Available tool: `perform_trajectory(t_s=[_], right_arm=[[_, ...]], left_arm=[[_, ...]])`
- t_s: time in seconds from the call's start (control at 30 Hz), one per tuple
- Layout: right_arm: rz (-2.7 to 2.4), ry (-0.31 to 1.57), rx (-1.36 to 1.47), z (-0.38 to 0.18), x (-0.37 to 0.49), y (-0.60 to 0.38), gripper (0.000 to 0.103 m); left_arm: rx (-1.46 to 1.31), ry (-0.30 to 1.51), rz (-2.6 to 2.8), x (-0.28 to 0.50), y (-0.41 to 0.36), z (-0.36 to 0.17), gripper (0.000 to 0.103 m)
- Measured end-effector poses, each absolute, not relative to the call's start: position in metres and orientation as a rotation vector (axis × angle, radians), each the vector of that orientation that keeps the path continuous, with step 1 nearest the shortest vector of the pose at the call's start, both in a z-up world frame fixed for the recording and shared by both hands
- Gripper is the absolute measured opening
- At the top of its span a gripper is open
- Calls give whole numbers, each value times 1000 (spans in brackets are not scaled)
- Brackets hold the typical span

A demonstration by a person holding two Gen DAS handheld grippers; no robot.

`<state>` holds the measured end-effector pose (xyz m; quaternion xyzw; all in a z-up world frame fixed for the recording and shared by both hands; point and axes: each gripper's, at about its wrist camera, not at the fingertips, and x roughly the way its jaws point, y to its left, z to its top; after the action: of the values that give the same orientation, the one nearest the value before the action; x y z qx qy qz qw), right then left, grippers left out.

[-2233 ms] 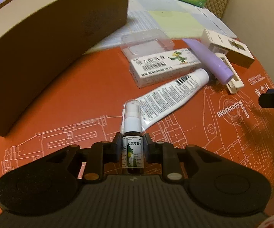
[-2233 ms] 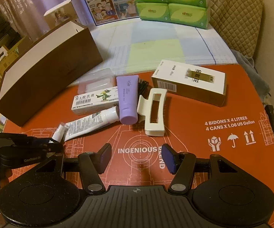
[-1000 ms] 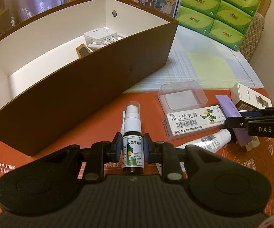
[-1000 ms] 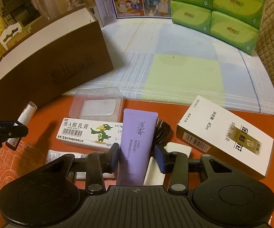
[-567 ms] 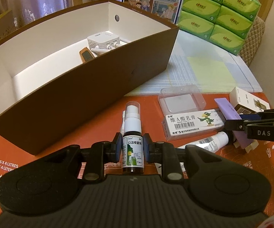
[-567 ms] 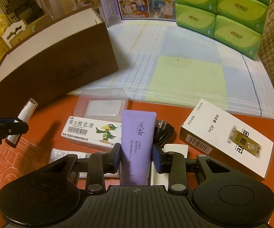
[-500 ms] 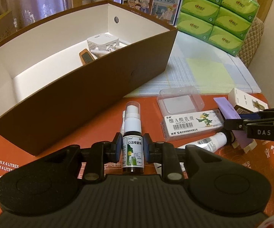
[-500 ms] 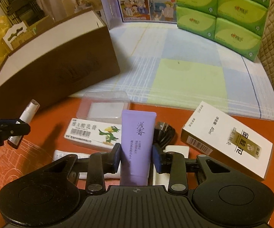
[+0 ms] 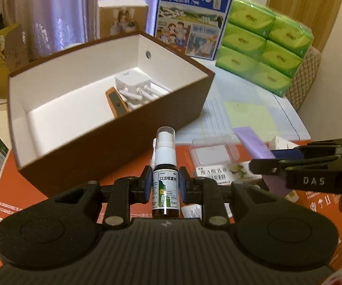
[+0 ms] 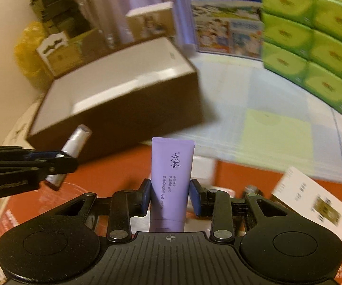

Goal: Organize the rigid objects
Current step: 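Carry the spray bottle and purple tube over the brown box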

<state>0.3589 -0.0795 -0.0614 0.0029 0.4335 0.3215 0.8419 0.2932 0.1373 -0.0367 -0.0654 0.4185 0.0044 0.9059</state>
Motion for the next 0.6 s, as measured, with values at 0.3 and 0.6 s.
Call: perform_trajectory(t_s=[0.3,0.6], right_arm=[[831,842,-27,-21,362,-18,32],[917,776,-59,4,384,45,32]], left_arm=[[-169,827,92,294,167,-7,19],[-197,786,186,308,207,8,19]])
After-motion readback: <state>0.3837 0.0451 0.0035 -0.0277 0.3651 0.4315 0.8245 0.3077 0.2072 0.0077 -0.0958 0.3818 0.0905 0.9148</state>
